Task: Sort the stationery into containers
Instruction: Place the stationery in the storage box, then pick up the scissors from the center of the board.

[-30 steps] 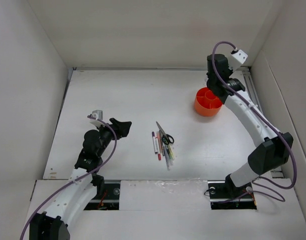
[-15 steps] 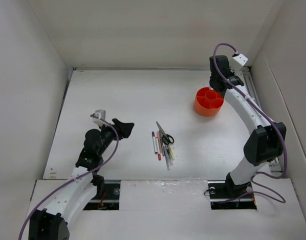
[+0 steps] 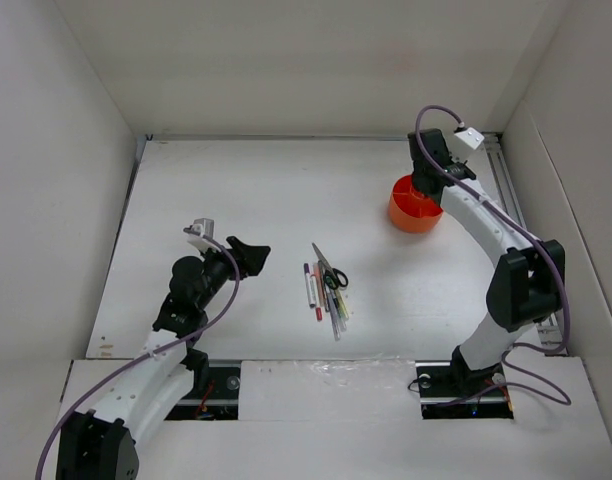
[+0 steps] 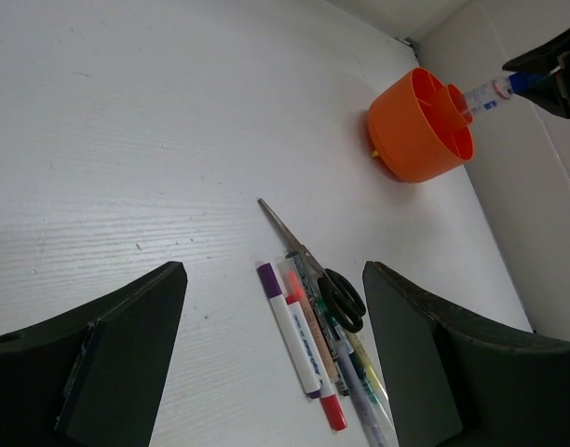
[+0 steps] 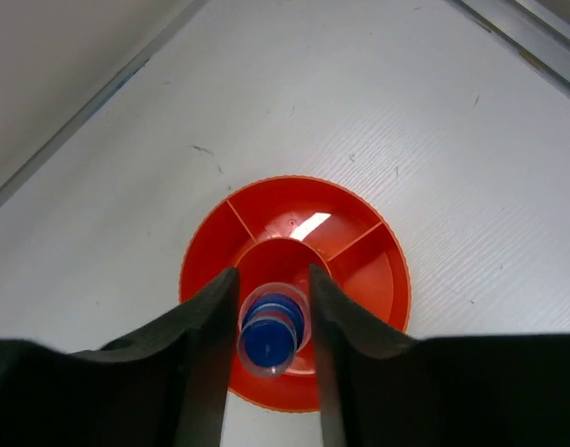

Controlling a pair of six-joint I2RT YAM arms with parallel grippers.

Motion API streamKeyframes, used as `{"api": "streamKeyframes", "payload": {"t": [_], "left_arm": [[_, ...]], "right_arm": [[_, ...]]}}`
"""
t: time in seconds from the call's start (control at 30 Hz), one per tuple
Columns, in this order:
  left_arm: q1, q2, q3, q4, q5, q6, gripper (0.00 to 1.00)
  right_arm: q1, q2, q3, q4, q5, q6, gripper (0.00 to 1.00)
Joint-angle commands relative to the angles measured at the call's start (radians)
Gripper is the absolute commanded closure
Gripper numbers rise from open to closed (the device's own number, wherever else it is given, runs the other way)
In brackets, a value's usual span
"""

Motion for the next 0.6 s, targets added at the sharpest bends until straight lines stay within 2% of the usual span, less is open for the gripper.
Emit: {"api": "streamKeyframes", "payload": {"t": [0.0, 0.03, 0.1, 0.17, 0.3, 0.33, 0.47, 0.5, 0.57], "left_arm": [[-0.004, 0.008, 0.043, 0.066, 0.028, 0.005, 0.26], [-0.004, 0.008, 0.043, 0.057, 0.028, 0.005, 0.26], [-0.004, 0.008, 0.043, 0.057, 0.028, 0.005, 0.26], [-0.004, 0.008, 0.043, 0.068, 0.028, 0.005, 0.26], [-0.004, 0.008, 0.043, 0.068, 0.037, 0.005, 0.28], [-0.004, 0.008, 0.043, 0.077, 0.046, 0.005, 0.29], [-0.004, 0.04, 0.043, 0.086, 0.063, 0.005, 0.34], [-0.004, 0.04, 0.043, 0.086, 0.081, 0.005, 0.36], [-0.004, 0.068, 0.043, 0.119, 0.093, 0.005, 0.4]], "right_arm": [[0.019, -0.022, 0.013, 0.027, 0.042, 0.015, 0.56], [0.019, -0.033, 0.013, 0.027, 0.042, 0.015, 0.4], [0.05, -0.059, 0.024, 0.016, 0.053, 0.015, 0.31], [0.069, -0.09, 0.024, 0.007, 0.077, 0.005, 0.28], [0.161, -0.173, -0.029, 0.027, 0.039, 0.005, 0.3], [0.186, -0.211, -0.054, 0.027, 0.02, -0.004, 0.34], [0.303, -0.294, -0.226, 0.075, -0.166, -0.004, 0.76], [0.322, -0.294, -0.258, 0.075, -0.205, 0.011, 0.9], [0.391, -0.305, -0.342, 0.062, -0.273, 0.051, 1.0]]}}
